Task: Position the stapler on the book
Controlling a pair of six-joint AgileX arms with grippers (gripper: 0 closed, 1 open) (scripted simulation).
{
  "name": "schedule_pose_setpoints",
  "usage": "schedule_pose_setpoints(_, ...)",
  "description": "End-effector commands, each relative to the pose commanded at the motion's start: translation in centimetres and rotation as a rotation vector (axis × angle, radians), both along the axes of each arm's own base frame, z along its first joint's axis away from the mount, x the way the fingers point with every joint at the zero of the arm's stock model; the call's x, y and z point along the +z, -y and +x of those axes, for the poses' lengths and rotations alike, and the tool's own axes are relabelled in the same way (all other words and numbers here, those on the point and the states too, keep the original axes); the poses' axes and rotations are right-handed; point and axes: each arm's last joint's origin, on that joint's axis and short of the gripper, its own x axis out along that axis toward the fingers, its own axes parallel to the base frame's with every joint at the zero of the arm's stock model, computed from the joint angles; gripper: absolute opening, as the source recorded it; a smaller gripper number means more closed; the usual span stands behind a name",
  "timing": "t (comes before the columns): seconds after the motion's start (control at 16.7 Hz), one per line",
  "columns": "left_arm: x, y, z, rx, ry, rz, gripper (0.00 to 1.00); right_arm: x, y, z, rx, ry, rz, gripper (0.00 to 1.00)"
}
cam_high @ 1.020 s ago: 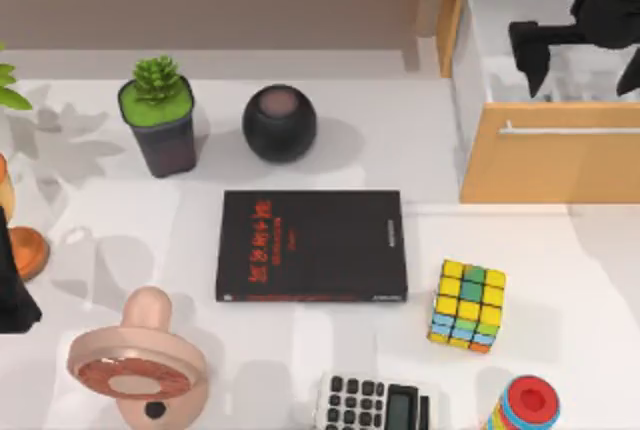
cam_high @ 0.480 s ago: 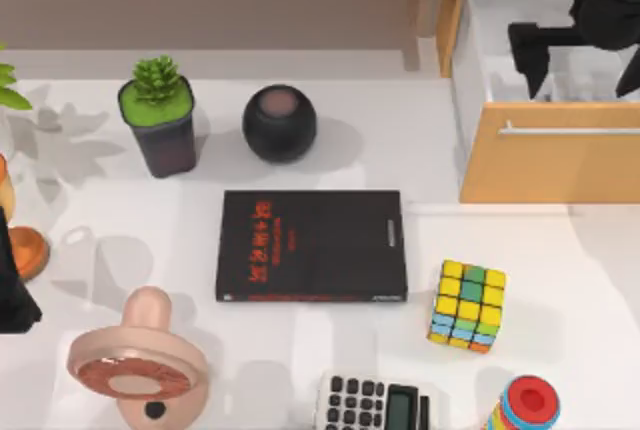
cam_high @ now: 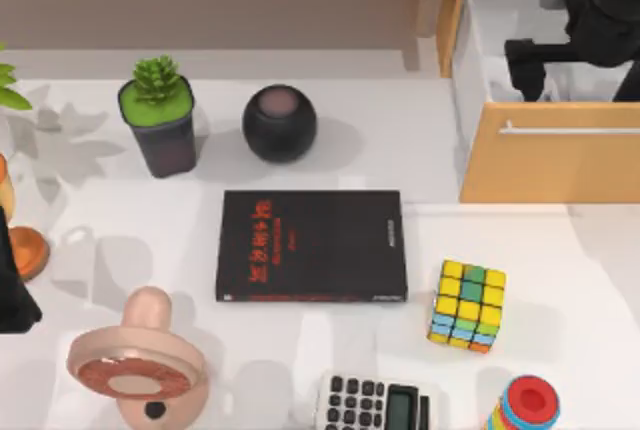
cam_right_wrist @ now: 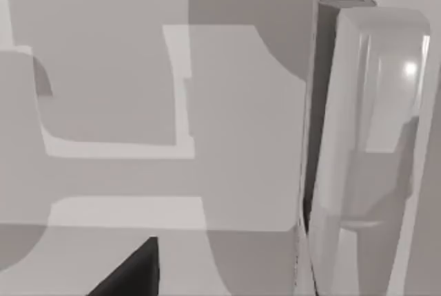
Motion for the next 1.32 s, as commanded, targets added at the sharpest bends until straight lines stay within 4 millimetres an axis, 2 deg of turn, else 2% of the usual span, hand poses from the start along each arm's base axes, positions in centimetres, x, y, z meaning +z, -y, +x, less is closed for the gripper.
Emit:
schedule_pose_setpoints(0.36, 0.0, 0.0, 0.0, 0.000, 0.000, 0.000, 1.00, -2.7, 0.0, 0.9, -0.001, 0.005, 0.001, 1.00)
schedule_pose_setpoints(0.6, 0.0, 0.0, 0.0, 0.000, 0.000, 0.000, 1.00, -2.9, 0.0, 1.0, -0.002, 0.003, 0.002, 1.00)
schedule_pose_setpoints(1.32, 0.0, 0.0, 0.0, 0.000, 0.000, 0.000, 1.00, -2.9, 0.0, 1.0, -0.002, 0.003, 0.002, 0.10)
